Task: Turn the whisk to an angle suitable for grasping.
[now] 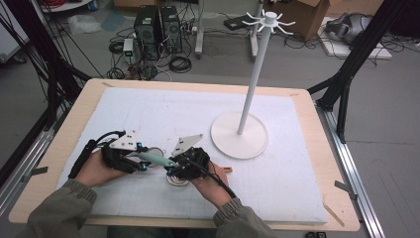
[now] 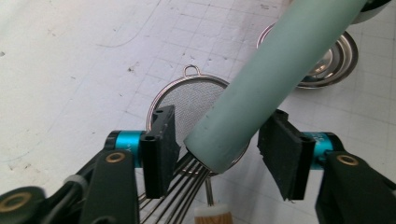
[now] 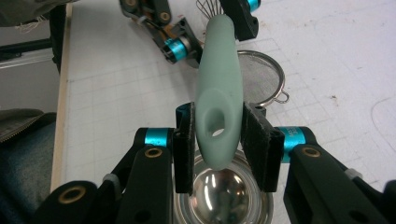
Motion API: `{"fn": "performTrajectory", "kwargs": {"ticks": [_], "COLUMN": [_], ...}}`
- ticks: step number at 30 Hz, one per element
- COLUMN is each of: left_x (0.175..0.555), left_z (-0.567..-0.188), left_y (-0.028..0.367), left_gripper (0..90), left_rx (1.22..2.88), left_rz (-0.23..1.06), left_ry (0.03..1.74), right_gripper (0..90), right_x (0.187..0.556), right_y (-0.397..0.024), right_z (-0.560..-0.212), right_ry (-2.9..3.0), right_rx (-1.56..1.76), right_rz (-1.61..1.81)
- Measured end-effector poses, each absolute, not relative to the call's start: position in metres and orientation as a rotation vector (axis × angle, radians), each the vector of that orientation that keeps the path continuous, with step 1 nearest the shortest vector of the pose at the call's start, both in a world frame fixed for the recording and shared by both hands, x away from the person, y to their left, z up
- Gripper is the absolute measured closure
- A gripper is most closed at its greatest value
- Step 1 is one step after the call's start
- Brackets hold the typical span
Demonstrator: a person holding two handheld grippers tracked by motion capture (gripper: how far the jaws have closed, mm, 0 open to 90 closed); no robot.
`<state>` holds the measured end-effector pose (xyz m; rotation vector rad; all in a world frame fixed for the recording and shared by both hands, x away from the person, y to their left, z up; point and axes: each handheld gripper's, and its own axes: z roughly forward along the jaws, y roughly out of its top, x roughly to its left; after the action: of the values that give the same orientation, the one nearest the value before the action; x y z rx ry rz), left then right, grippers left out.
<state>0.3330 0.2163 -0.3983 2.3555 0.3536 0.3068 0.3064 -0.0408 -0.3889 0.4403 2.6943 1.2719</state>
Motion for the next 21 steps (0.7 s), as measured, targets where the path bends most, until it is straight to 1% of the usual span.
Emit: {"fn": "performTrajectory", "kwargs": {"ticks": [12,21], "left_x": [0.3328,0.3301], "left_z": [-0.3952,-0.3924], "left_y": [0.2193,0.221], "left_gripper": [54.4,59.1], "left_rx": [2.341,2.338], "left_rz": [0.325,0.361], "left_ry": [0.314,0.278], "right_gripper": [68.1,70.2], "right_x": [0.308,0.3111], "right_y": [-0.0439,-0.0458], "right_z": [-0.3867,-0.3858], "right_ry": [2.667,2.644], "right_rx": [0.452,0.456], "right_rz": [1.311,1.35]}}
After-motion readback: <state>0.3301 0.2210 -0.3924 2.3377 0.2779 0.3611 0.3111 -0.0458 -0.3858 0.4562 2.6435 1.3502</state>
